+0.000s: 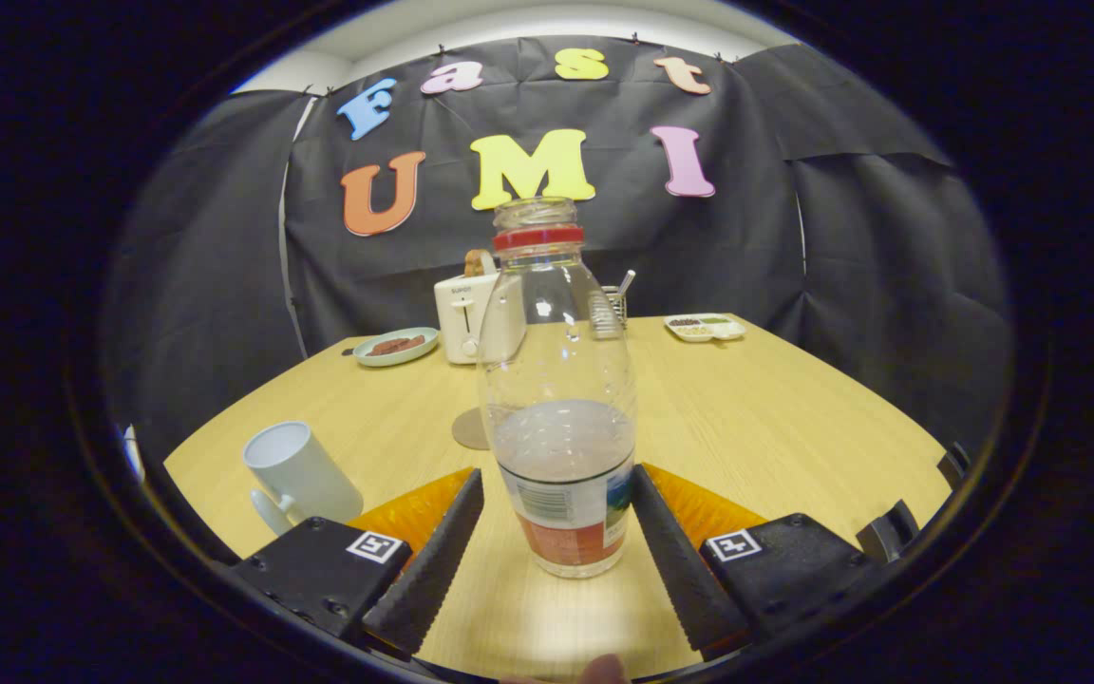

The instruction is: Take the bottle from table, then pour the juice into the cup, finally place the bottle on the coaster

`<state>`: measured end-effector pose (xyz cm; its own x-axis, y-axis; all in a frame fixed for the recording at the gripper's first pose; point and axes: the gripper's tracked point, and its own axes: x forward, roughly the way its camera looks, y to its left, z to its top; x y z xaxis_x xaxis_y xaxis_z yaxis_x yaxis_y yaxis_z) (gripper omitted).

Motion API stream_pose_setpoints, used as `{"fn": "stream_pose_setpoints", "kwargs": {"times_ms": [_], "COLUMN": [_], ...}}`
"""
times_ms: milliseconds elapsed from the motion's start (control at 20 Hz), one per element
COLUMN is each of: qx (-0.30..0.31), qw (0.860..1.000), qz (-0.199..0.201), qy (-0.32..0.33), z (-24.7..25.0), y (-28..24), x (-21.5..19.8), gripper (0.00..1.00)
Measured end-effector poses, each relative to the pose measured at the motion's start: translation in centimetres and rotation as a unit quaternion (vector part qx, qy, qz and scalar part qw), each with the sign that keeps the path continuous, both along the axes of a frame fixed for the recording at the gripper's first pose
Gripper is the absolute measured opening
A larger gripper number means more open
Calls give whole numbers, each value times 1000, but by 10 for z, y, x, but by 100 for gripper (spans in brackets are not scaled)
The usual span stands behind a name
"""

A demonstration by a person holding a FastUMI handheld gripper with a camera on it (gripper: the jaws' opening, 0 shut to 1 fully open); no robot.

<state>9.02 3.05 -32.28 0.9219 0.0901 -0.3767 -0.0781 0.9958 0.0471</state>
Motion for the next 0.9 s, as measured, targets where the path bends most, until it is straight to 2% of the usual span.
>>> {"fn": "stream_pose_setpoints", "kwargs": {"times_ms": [100,300,450,700,900], "qx": [1,4,-6,-87,-200], "qw": [1000,1000,1000,996,978], "qz": [-5,-16,-11,13,38], "qy": [-2,-2,-4,-27,-45], "z": [0,1,6,27,44], "y": [-1,-4,0,9,15], "x": [5,12,11,14,27], "gripper": [100,85,81,77,76]}}
